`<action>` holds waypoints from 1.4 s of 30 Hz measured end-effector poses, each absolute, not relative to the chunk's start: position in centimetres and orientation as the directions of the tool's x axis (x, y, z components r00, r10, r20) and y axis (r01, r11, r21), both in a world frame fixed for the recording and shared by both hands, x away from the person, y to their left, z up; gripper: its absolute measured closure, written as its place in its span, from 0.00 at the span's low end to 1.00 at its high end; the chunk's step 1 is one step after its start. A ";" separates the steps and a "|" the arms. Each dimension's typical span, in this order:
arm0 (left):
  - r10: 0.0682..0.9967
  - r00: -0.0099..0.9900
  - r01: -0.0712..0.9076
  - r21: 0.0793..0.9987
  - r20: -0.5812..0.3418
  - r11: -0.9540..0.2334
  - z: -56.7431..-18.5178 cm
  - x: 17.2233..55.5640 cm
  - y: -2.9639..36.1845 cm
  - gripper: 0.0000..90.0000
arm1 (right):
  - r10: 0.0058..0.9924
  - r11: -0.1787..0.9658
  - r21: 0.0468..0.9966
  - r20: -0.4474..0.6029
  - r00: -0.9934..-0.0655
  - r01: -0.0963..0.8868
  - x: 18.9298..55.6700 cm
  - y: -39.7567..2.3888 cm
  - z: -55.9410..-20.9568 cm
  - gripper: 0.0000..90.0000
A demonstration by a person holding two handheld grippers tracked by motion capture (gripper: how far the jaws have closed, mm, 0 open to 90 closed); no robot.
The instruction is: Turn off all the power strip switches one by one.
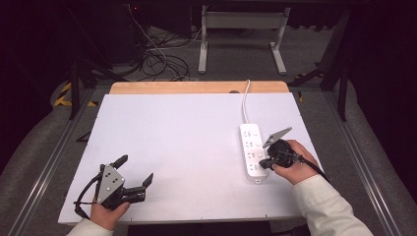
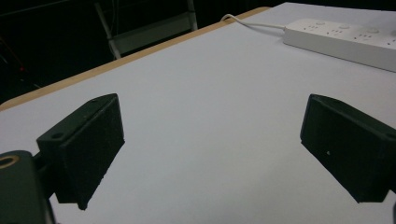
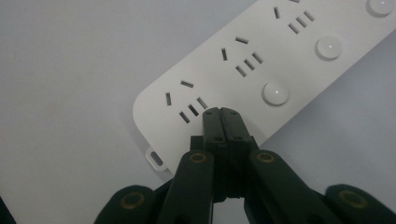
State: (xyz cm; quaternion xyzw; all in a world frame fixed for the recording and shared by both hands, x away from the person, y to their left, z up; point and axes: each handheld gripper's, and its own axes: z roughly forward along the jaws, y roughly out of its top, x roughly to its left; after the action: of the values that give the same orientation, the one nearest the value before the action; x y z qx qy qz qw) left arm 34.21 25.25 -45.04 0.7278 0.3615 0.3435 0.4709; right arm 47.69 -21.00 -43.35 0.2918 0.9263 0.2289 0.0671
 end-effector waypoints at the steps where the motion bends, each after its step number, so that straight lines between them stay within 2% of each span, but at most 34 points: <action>1: 0.850 0.502 0.201 0.933 0.163 -0.297 -45.0 34.2 25.3 0.08 | 0.569 0.728 0.461 0.006 -0.822 0.508 47.7 -20.9 -43.4 1.00; 15: 0.849 0.502 0.200 0.933 0.165 -0.300 -45.0 34.2 25.2 0.08 | 0.587 0.728 0.435 0.004 -0.809 0.530 47.7 -20.5 -43.3 1.00; 18: 0.847 0.506 0.204 0.932 0.162 -0.300 -45.1 34.2 25.2 0.08 | 0.595 0.736 0.435 -0.051 -0.802 0.518 47.9 -20.3 -43.4 1.00; 23: 0.849 0.502 0.200 0.933 0.165 -0.300 -45.1 34.2 25.3 0.08 | 0.609 0.724 0.432 -0.037 -0.792 0.537 47.9 -20.2 -43.3 1.00; 39: 0.849 0.502 0.200 0.933 0.164 -0.299 -45.1 34.2 25.2 0.08 | 0.602 0.739 0.445 -0.099 -0.792 0.506 46.9 -20.0 -43.5 1.00; 42: 0.848 0.505 0.205 0.932 0.161 -0.299 -45.1 34.2 25.2 0.08 | 0.602 0.723 0.458 -0.051 -0.797 0.517 46.7 -20.0 -43.6 1.00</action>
State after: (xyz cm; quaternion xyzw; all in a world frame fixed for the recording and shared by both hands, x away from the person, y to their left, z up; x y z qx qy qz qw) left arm 34.23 25.21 -45.10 0.7296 0.3609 0.3425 0.4692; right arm 46.73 -19.99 -43.60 0.3031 0.9230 0.2157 0.0984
